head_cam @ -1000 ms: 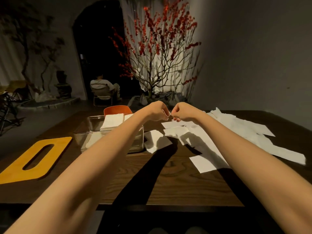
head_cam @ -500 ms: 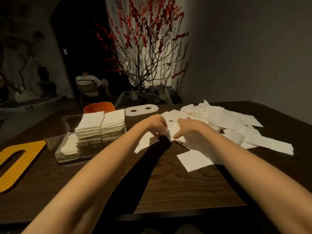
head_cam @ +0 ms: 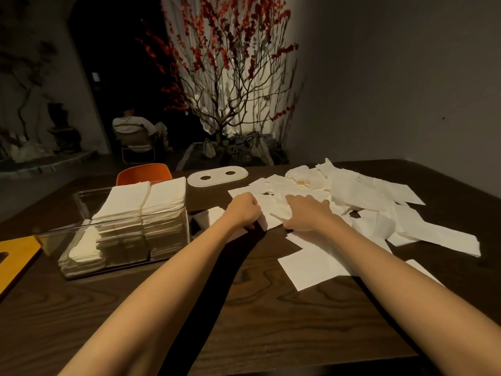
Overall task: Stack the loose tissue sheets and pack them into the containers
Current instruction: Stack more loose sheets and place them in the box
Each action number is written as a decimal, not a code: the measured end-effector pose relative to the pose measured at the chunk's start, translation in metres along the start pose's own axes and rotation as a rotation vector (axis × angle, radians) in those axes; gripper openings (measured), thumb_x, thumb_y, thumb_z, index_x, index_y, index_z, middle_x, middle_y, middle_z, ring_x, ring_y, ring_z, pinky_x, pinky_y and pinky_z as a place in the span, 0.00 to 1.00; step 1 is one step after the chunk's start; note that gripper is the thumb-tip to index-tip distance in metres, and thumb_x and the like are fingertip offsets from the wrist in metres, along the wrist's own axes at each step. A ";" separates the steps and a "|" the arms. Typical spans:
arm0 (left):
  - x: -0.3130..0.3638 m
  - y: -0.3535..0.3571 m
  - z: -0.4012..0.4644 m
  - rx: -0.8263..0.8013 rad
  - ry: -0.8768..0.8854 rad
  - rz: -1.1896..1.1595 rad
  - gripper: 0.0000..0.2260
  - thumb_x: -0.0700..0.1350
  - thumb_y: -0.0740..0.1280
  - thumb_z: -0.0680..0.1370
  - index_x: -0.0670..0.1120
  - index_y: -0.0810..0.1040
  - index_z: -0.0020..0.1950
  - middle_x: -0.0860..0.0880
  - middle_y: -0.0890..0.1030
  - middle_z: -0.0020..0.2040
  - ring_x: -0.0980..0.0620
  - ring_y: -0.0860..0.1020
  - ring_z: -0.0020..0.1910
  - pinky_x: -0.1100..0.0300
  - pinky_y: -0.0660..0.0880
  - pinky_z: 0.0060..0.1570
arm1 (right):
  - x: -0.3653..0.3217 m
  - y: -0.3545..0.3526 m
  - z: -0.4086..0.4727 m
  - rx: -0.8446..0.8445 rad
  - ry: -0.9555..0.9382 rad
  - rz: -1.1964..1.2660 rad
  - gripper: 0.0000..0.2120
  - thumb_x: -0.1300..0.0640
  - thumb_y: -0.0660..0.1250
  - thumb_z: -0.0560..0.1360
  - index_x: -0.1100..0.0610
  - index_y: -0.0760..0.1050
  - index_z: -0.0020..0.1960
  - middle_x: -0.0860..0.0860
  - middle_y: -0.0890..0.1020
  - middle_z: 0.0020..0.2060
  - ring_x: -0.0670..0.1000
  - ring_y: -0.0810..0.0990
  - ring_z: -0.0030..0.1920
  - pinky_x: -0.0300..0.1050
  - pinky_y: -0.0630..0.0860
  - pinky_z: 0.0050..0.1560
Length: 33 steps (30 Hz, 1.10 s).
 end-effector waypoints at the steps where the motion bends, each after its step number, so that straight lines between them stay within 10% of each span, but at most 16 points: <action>1: 0.001 0.000 0.001 0.012 0.003 0.008 0.08 0.39 0.58 0.81 0.45 0.71 0.43 0.43 0.75 0.50 0.45 0.80 0.40 0.51 0.79 0.49 | 0.001 -0.003 0.001 0.071 -0.014 -0.009 0.26 0.48 0.66 0.75 0.52 0.64 0.71 0.52 0.73 0.66 0.55 0.70 0.65 0.58 0.67 0.64; 10: -0.010 -0.006 0.017 0.288 0.039 0.000 0.12 0.40 0.58 0.81 0.44 0.79 0.58 0.46 0.79 0.57 0.50 0.77 0.51 0.54 0.78 0.54 | -0.008 -0.008 0.010 0.376 -0.249 -0.213 0.25 0.50 0.66 0.77 0.49 0.65 0.72 0.50 0.74 0.67 0.54 0.73 0.64 0.51 0.71 0.60; 22: -0.030 -0.013 0.025 0.329 -0.022 -0.288 0.12 0.34 0.54 0.78 0.44 0.74 0.53 0.42 0.81 0.47 0.46 0.81 0.45 0.47 0.80 0.48 | -0.045 -0.005 0.032 0.339 -0.356 -0.233 0.16 0.57 0.62 0.80 0.50 0.72 0.67 0.51 0.78 0.63 0.54 0.75 0.62 0.51 0.65 0.68; 33: -0.048 -0.031 0.027 0.531 -0.053 -0.461 0.11 0.35 0.58 0.79 0.44 0.78 0.52 0.52 0.76 0.46 0.57 0.73 0.38 0.64 0.69 0.34 | -0.062 -0.007 0.046 0.235 -0.356 -0.317 0.17 0.44 0.60 0.79 0.49 0.75 0.63 0.52 0.78 0.59 0.54 0.76 0.59 0.57 0.66 0.63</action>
Point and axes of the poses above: each hand's wrist, its own z-axis towards the middle knuckle, its own y-axis out of the palm, x = y × z, the point moved 7 cm from there along z, towards the middle knuckle
